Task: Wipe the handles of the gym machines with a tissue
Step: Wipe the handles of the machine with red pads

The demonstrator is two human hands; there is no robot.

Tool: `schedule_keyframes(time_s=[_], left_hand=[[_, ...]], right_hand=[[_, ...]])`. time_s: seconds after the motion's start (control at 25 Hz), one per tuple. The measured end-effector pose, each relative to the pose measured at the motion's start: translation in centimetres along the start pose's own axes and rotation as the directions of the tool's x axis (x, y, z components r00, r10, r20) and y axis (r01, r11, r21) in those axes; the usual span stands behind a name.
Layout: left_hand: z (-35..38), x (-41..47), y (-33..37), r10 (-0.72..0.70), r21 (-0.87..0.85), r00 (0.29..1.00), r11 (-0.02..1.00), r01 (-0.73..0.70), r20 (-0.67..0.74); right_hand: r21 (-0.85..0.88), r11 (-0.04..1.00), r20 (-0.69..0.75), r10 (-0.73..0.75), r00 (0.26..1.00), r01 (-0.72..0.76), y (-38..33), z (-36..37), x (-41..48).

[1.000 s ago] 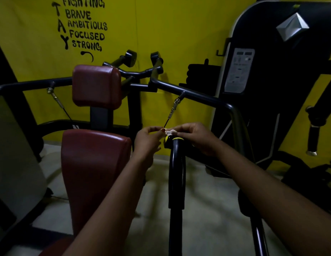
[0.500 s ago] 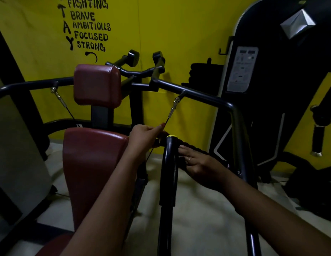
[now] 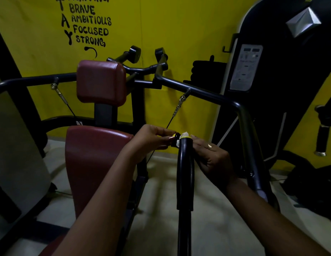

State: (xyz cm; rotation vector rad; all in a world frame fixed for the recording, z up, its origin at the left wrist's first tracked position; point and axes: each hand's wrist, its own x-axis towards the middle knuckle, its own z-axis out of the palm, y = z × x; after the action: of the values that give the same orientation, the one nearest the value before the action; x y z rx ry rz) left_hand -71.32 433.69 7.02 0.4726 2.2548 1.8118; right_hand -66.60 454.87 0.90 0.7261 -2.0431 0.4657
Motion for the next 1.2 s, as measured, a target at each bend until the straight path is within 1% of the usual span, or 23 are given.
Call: schedule_keyframes(time_s=[0.04,0.08,0.12,0.16,0.2,0.28,0.32,0.36,0.4,0.44,0.48,0.52,0.6,0.64,0.76,0.8,0.88,0.96,1.0,1.04,1.12,1.16,1.2], left_hand=[[-0.2,0.1,-0.1,0.006,0.049,1.0,0.999,-0.006,0.009],[-0.3,0.3,-0.1,0.013,0.103,1.0,0.995,-0.014,0.005],[-0.3,0.4,-0.1,0.025,0.14,1.0,0.99,-0.024,-0.006],[-0.2,0.6,0.0,0.038,0.165,0.999,0.986,-0.033,-0.026],[0.0,0.7,0.1,0.048,0.184,0.998,0.982,-0.039,-0.046],[0.5,0.6,0.5,0.079,0.275,0.992,0.96,-0.05,-0.095],[0.8,0.5,0.5,0.1,0.333,0.987,0.941,-0.053,-0.127],[1.0,0.4,0.5,0.119,0.374,0.981,0.926,-0.053,-0.154],[1.1,0.4,0.4,0.131,0.398,0.976,0.916,-0.052,-0.172],[1.2,0.3,0.4,0.143,0.418,0.972,0.907,-0.053,-0.187],[1.2,0.3,0.5,0.16,0.444,0.967,0.894,-0.058,-0.197],[1.1,0.2,0.5,0.179,0.475,0.963,0.878,-0.063,-0.203],[0.8,0.4,0.4,0.214,0.519,0.952,0.852,-0.071,-0.22],[0.7,0.5,0.2,0.222,0.523,0.947,0.85,-0.072,-0.231],[1.0,0.3,-0.1,0.201,0.518,0.951,0.854,-0.051,-0.236],[1.0,0.3,-0.2,0.196,0.51,0.95,0.859,-0.047,-0.243],[0.9,0.3,-0.1,0.193,0.489,0.945,0.872,-0.042,-0.264],[0.8,0.4,-0.1,0.188,0.487,0.943,0.873,-0.033,-0.274],[0.8,0.3,-0.1,0.183,0.482,0.944,0.876,-0.03,-0.274],[0.8,0.3,0.0,0.177,0.469,0.945,0.883,-0.029,-0.274],[0.9,0.3,0.3,0.171,0.436,0.948,0.899,-0.038,-0.27],[0.9,0.3,0.4,0.166,0.42,0.952,0.906,-0.044,-0.258],[0.9,0.3,0.5,0.158,0.387,0.96,0.92,-0.058,-0.232]], right_hand=[[0.001,0.998,0.009,0.058,0.998,-0.058,-0.2,0.4,0.8],[0.058,0.988,0.042,0.139,0.989,-0.141,-0.5,0.7,1.9],[0.151,0.954,0.101,0.247,0.964,-0.26,-0.9,0.7,3.0],[0.232,0.889,0.183,0.359,0.915,-0.395,-0.9,0.5,3.9],[0.246,0.824,0.275,0.445,0.852,-0.51,-0.6,0.1,4.5],[0.137,0.754,0.426,0.54,0.725,-0.642,0.8,-1.0,5.2],[0.12,0.689,0.516,0.572,0.638,-0.714,1.5,-1.4,5.5],[0.133,0.585,0.613,0.586,0.53,-0.8,2.0,-1.6,6.2],[0.105,0.478,0.708,0.58,0.404,-0.872,2.4,-1.5,7.2],[0.05,0.414,0.795,0.534,0.287,-0.909,2.7,-0.9,8.3],[0.004,0.36,0.859,0.476,0.188,-0.933,2.8,-0.1,9.5],[-0.015,0.315,0.896,0.426,0.128,-0.949,2.7,0.9,10.4],[-0.038,0.254,0.912,0.403,0.07,-0.966,2.6,2.9,11.6],[-0.068,0.272,0.906,0.419,0.055,-0.96,2.7,3.3,11.8],[-0.186,0.386,0.895,0.447,0.006,-0.903,3.0,2.6,11.4],[-0.202,0.411,0.892,0.452,0.007,-0.889,2.9,2.3,11.4],[-0.181,0.44,0.886,0.462,0.049,-0.879,2.5,2.1,11.6],[-0.069,0.446,0.884,0.441,0.152,-0.893,1.9,2.3,11.6],[0.005,0.452,0.862,0.45,0.232,-0.892,1.7,2.4,11.2],[0.09,0.459,0.811,0.481,0.333,-0.884,1.5,2.3,10.6],[0.307,0.472,0.655,0.525,0.543,-0.826,0.8,1.3,8.4],[0.369,0.555,0.553,0.513,0.657,-0.745,0.3,0.6,7.0],[0.346,0.687,0.436,0.486,0.757,-0.64,0.0,-0.2,5.7]])
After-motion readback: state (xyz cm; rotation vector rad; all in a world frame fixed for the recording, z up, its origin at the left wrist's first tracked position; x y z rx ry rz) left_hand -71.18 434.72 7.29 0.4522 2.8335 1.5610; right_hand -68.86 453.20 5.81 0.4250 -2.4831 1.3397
